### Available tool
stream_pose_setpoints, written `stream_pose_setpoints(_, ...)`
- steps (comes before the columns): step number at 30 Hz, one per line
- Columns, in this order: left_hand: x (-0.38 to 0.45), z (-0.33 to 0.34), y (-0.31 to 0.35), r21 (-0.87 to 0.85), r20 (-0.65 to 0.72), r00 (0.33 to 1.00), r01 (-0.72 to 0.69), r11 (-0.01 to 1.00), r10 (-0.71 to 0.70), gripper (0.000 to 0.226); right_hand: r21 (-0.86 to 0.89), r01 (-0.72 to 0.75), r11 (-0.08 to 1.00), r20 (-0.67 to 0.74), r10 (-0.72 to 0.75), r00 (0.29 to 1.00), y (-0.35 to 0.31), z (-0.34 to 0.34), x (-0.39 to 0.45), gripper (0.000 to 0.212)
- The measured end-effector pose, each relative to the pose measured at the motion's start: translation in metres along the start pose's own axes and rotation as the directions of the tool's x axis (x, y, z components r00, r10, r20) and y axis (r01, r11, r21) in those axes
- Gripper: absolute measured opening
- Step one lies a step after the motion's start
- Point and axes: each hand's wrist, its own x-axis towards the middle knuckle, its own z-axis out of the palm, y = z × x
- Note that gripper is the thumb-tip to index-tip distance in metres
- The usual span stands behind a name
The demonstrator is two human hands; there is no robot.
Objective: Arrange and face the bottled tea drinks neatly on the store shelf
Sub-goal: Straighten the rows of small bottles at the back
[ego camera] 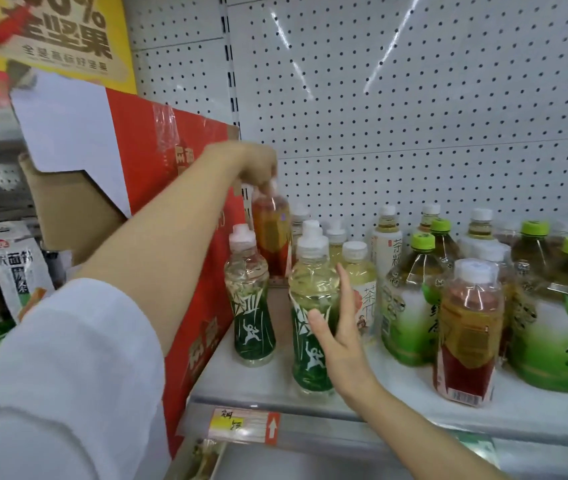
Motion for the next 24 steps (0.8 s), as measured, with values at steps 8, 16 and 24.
stream_pose_setpoints(8, -0.001, -0.032, -0.011, -0.383, -0.52, 0.833, -0.029, 0.923, -0.189, 0.02, -0.083, 0.027, 0.996, 0.094, -0.019, 0.995, 0.004, 0.044, 0.007, 0.071)
stream_pose_setpoints(16, -0.031, -0.027, 0.001, -0.682, -0.714, 0.598, -0.477, 0.554, -0.364, 0.032, -0.229, 0.053, 0.972, 0.036, -0.046, 0.998, 0.016, 0.067, 0.024, 0.079)
stream_pose_setpoints(24, -0.053, -0.012, 0.028, -0.694, -0.719, 0.613, -0.6, 0.399, -0.328, 0.02, -0.173, 0.088, 0.981, -0.127, -0.111, 0.986, -0.013, 0.023, 0.015, 0.057)
